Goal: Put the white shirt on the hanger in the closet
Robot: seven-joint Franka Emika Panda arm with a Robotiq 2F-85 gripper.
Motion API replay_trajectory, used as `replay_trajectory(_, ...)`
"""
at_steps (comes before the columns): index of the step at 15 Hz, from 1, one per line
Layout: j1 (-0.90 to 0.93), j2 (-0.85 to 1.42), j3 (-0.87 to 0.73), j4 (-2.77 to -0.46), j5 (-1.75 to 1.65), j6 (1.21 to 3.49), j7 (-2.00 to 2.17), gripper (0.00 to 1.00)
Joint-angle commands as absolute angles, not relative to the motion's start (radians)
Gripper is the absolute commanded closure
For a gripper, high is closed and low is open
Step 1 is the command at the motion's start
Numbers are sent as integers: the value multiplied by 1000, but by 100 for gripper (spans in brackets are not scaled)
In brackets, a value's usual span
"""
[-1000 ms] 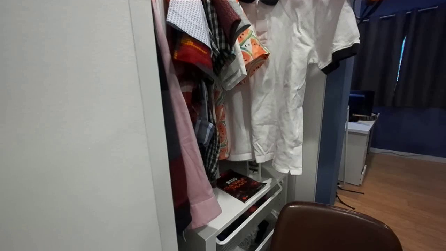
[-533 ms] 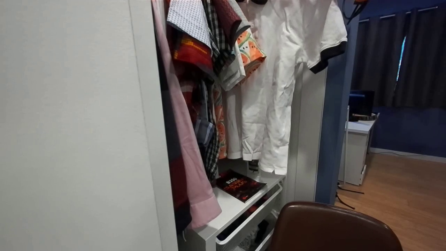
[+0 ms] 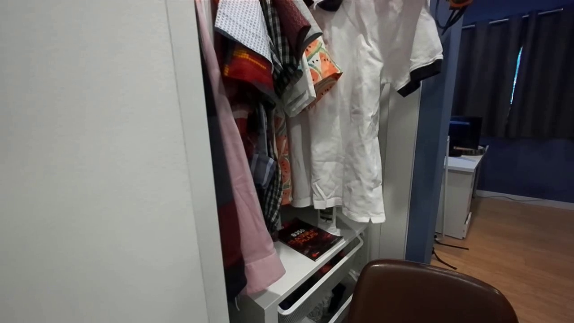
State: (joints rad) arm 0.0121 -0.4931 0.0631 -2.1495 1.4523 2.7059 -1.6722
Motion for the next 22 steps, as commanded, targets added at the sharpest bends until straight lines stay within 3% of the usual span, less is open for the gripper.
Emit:
replay_trajectory(1,42,-420,87,-2047,1530,2760,-1754,96)
replay_trajectory(16,43,-98,180,-1594,1937,2988,-2388,96)
replay_trajectory(17,44,-157,166,-1706,1863,2968,-2300,82)
replay_trajectory(22,43,-110,171,-1648,1888,2972,-2343,82)
